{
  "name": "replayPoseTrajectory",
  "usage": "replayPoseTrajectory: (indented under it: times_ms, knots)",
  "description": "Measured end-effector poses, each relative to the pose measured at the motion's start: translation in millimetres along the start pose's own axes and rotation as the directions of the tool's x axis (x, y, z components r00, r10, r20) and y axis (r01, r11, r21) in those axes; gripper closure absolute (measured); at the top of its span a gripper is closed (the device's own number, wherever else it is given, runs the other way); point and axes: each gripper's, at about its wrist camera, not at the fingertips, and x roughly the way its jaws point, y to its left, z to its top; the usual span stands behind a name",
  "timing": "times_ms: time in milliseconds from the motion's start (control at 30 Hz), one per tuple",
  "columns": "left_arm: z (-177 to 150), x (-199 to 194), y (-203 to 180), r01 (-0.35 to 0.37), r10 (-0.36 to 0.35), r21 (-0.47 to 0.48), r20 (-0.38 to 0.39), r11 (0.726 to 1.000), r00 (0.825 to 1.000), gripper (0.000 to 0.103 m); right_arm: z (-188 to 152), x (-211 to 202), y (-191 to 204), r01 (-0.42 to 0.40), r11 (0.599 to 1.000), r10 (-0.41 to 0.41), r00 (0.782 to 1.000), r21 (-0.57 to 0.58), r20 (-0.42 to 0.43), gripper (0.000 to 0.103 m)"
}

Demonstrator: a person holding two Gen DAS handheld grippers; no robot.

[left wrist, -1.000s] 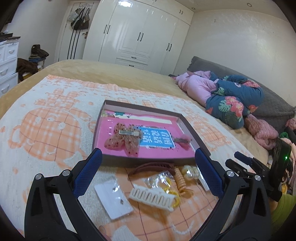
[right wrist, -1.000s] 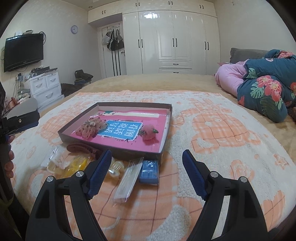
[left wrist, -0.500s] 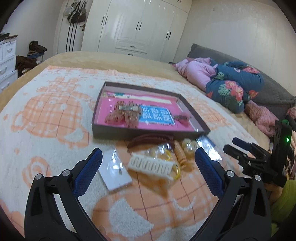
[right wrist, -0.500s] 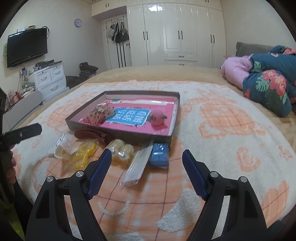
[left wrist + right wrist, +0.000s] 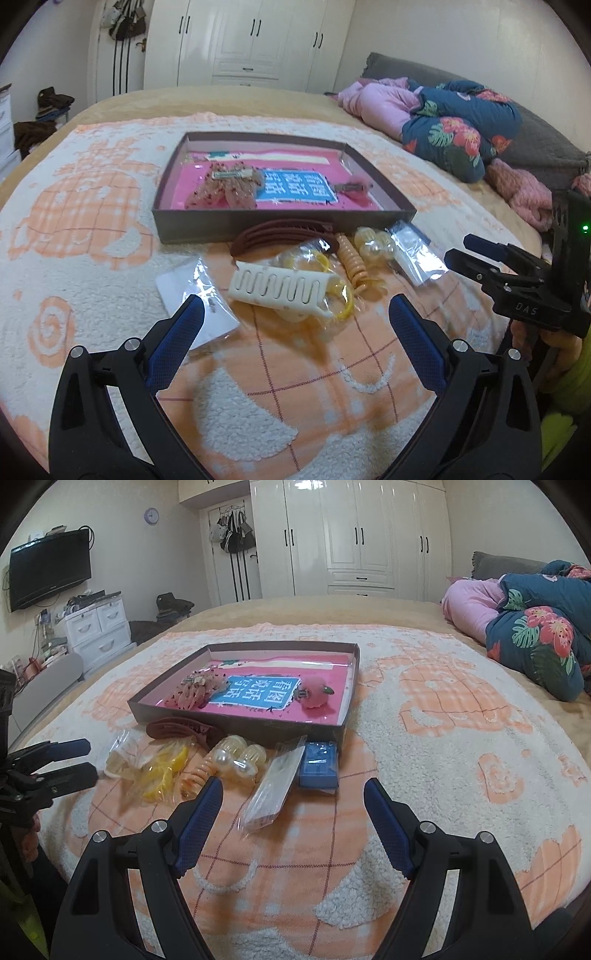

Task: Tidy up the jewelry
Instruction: 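Move the left gripper toward the white claw clip, then grasp the white claw clip with the left gripper while the right grasps a clear sleeve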

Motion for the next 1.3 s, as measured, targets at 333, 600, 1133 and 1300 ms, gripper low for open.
replayPoseTrajectory:
  times_ms: [333,600,1133,1300]
  knots:
    - [4.5,23.9,-1.3,-0.062,0.064,0.035,-0.056,0.997,0.996,0.031,-3.1,6.3,0.7,-0.009,1.0,0.009,1.0,0.001,-0.018,0.027]
    - [9.6,36.8,-4.5,-0.099,0.105,0.085,-0.071,0.991,0.992,0.043,-7.3,16.2,6.5,-0.013,1.0,0.013,0.999,-0.011,-0.041,0.027]
    - [3.0,17.5,19.0,-0.003,0.001,-0.031,-0.064,1.0,0.998,0.067,-4.2,43.0,5.1,-0.111,0.989,0.123,0.985,0.101,-0.12,0.076]
    - [1.9,14.6,20.0,0.005,-0.008,-0.048,-0.062,0.999,0.998,0.069,-2.6,33.3,4.8,-0.104,0.991,0.112,0.99,0.088,-0.088,0.082]
